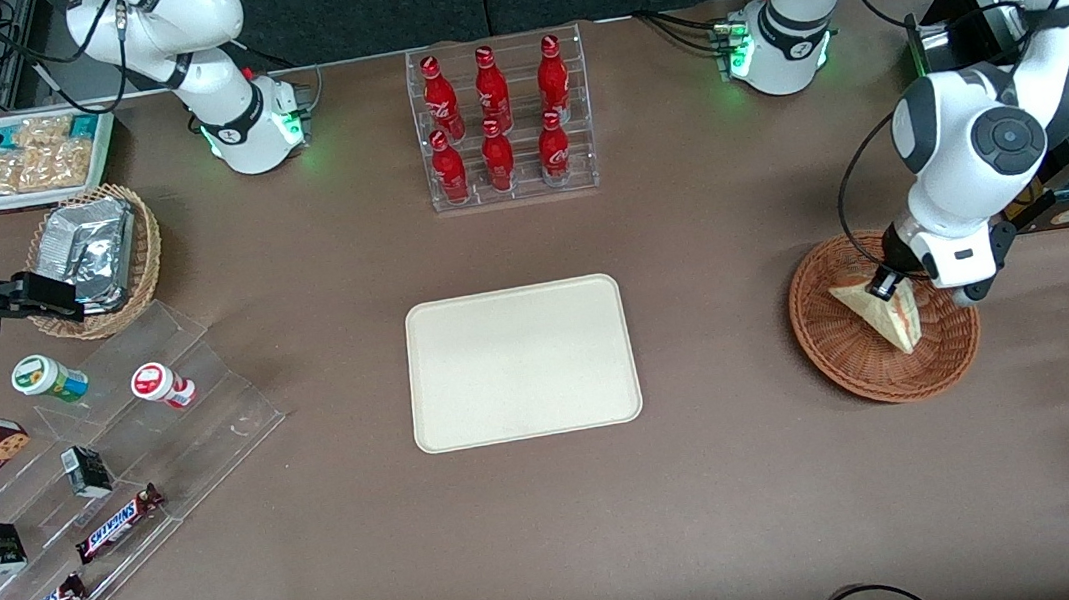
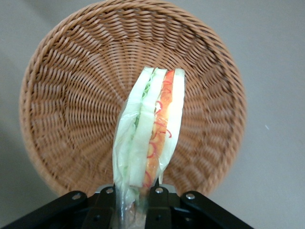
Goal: Place sandwich from basket to tray
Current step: 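Carry the sandwich with the left gripper over the cream tray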
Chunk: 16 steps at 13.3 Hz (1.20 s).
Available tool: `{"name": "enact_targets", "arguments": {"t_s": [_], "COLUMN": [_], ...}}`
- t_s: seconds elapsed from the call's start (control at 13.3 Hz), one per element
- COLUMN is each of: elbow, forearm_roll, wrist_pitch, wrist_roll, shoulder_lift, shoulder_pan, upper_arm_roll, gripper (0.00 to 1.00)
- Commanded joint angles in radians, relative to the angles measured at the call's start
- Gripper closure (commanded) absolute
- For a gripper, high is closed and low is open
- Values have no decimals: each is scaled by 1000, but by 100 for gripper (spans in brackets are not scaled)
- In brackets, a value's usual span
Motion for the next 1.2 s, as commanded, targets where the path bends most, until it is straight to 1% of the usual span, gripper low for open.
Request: {"name": "enact_targets", "arguments": {"t_s": [0.0,0.15,0.3,0.53,0.67,0.75,0.9,0.97,1.12], "elbow": [88,188,277,364,453,504,570,619,688], "forearm_roll": [25,23,21,6,3,3,8,8,5], "wrist_pitch": [-183,-317,-407,-435,-437,-435,-426,-420,-391], "wrist_roll": [-22,-24,-25,-24,-46,-98,-120,-120,-120], "shoulder_lift": [-59,-57,-34,10,97,149,241,297,389], "shoulder_pan": [-78,-160,-257,-372,-467,-515,-590,-622,-647], "upper_arm_roll": [2,-1,-1,-8,-8,-10,-8,-8,-10], "gripper": [96,96,96,96,96,96,96,96,96]}}
